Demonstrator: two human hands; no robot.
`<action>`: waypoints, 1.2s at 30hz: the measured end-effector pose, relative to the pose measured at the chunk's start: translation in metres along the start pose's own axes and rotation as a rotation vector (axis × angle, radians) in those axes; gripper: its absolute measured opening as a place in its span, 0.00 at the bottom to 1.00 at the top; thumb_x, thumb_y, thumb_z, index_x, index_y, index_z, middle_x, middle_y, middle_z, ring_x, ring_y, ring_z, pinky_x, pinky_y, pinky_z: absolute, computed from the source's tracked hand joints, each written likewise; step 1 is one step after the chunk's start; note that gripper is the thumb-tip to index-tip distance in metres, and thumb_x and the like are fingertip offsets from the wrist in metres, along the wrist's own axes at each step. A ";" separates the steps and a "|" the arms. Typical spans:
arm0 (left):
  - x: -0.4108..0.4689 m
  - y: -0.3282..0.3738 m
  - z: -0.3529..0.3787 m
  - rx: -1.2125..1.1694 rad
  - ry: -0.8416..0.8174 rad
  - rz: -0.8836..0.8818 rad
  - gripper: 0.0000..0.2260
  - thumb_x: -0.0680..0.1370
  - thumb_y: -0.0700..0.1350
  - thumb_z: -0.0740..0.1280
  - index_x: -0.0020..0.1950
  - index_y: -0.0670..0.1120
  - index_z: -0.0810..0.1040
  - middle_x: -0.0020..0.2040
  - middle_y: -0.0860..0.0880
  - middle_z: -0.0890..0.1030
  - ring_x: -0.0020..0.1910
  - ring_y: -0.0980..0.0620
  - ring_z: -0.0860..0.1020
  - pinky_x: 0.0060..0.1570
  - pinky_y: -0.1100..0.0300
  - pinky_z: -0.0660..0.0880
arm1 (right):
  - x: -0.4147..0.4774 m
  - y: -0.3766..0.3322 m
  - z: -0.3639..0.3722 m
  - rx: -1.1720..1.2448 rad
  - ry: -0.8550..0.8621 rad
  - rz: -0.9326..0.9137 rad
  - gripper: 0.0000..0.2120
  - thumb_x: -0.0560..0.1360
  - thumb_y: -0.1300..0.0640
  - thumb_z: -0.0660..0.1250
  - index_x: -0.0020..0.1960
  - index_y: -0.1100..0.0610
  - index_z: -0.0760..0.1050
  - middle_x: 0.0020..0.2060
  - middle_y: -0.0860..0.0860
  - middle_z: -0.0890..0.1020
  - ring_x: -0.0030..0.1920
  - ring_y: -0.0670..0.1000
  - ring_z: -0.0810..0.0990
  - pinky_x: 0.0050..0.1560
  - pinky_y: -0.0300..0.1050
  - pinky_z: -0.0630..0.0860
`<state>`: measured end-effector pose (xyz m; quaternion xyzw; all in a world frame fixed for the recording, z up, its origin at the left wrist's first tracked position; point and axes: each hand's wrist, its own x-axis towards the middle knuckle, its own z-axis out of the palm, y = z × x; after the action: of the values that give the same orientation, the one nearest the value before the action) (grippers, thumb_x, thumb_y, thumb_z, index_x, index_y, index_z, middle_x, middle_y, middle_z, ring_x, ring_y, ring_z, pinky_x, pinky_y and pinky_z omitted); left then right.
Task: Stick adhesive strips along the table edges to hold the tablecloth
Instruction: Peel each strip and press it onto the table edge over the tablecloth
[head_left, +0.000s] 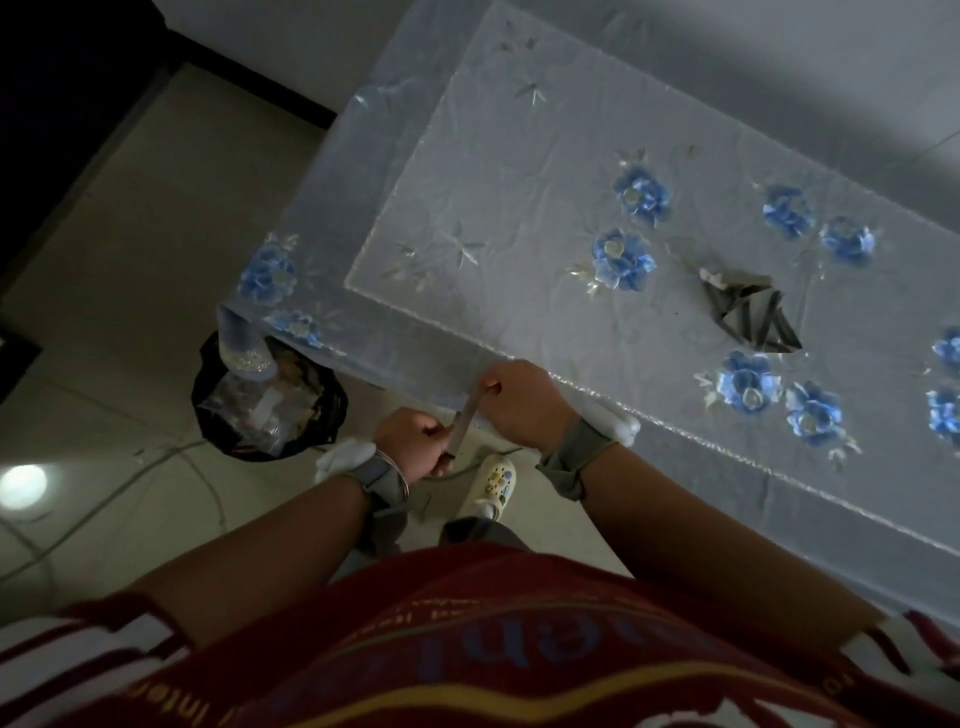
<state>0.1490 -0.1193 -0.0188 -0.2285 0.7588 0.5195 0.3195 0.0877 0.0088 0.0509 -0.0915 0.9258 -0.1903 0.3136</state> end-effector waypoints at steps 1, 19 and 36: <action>0.002 0.001 0.001 -0.023 -0.002 -0.013 0.14 0.76 0.42 0.65 0.35 0.34 0.79 0.30 0.39 0.80 0.19 0.54 0.75 0.25 0.63 0.75 | 0.003 0.000 0.002 -0.011 0.007 0.008 0.13 0.76 0.59 0.59 0.48 0.64 0.80 0.49 0.63 0.81 0.51 0.62 0.78 0.49 0.47 0.72; 0.019 0.007 0.008 -0.076 0.020 -0.025 0.14 0.77 0.39 0.62 0.31 0.40 0.75 0.32 0.39 0.78 0.20 0.54 0.77 0.27 0.59 0.76 | 0.008 0.003 0.005 0.066 0.068 0.087 0.13 0.73 0.60 0.60 0.52 0.62 0.79 0.53 0.64 0.78 0.56 0.62 0.75 0.54 0.47 0.72; -0.010 0.012 -0.035 0.441 0.172 0.349 0.11 0.75 0.46 0.62 0.40 0.41 0.80 0.32 0.48 0.80 0.31 0.52 0.77 0.35 0.61 0.71 | -0.030 0.040 0.036 -0.146 0.354 -0.079 0.38 0.67 0.40 0.65 0.72 0.55 0.61 0.71 0.54 0.66 0.71 0.56 0.63 0.72 0.56 0.60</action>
<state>0.1391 -0.1477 0.0052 -0.0628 0.9055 0.3680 0.2017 0.1320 0.0436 0.0243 -0.1155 0.9735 -0.1479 0.1304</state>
